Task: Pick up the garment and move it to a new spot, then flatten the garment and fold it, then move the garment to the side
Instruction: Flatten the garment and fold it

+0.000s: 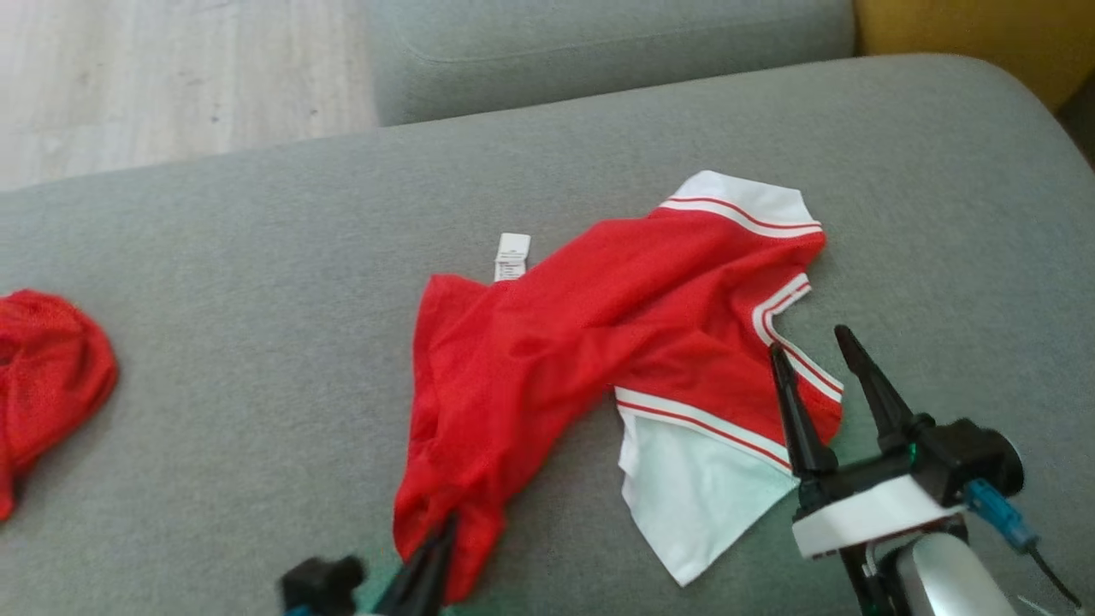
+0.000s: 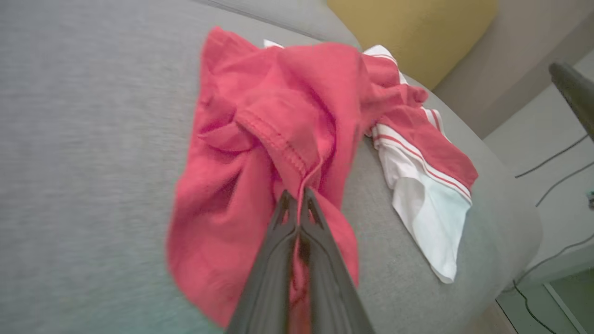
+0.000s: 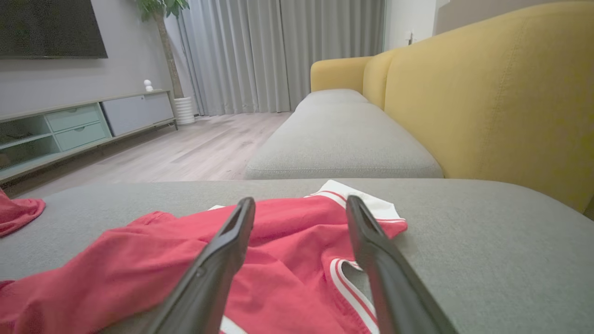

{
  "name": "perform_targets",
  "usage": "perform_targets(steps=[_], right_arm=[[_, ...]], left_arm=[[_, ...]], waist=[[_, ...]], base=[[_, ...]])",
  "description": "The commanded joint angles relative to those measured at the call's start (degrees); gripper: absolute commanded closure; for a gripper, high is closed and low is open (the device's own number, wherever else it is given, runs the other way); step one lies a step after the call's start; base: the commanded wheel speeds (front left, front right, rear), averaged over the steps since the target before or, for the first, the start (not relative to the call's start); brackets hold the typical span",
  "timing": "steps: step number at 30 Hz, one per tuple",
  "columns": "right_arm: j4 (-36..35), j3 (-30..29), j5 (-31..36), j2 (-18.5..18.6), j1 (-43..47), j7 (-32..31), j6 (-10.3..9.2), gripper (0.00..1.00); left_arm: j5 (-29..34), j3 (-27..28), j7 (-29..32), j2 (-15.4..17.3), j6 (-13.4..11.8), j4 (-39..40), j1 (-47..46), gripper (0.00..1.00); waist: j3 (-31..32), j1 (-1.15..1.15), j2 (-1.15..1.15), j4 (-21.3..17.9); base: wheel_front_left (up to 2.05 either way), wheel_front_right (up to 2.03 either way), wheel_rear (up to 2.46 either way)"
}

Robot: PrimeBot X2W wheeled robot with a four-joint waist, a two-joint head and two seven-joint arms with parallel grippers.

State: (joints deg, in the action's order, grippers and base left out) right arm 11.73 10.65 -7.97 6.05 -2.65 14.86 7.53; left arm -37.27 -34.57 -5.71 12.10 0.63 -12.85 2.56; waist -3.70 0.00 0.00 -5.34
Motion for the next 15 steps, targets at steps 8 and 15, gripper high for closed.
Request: perform_targets(steps=[8, 15], right_arm=[[-1.8, 1.3, 0.4, -0.3, -0.1, 0.1, -0.04, 0.00], [-1.6, 1.9, 0.4, -0.3, -0.3, 0.1, -0.04, 0.00]], left_arm=[[-5.1, 8.0, -0.3, 4.8, -2.7, 9.3, 4.9, 1.00], [-8.5, 8.7, 0.1, 3.6, -1.0, 6.6, 4.4, 0.79]], waist=[[1.2, 0.00, 0.00, 4.6], [1.2, 0.00, 0.00, 5.4]], base=[[0.00, 0.00, 0.00], [0.00, 0.00, 0.00]])
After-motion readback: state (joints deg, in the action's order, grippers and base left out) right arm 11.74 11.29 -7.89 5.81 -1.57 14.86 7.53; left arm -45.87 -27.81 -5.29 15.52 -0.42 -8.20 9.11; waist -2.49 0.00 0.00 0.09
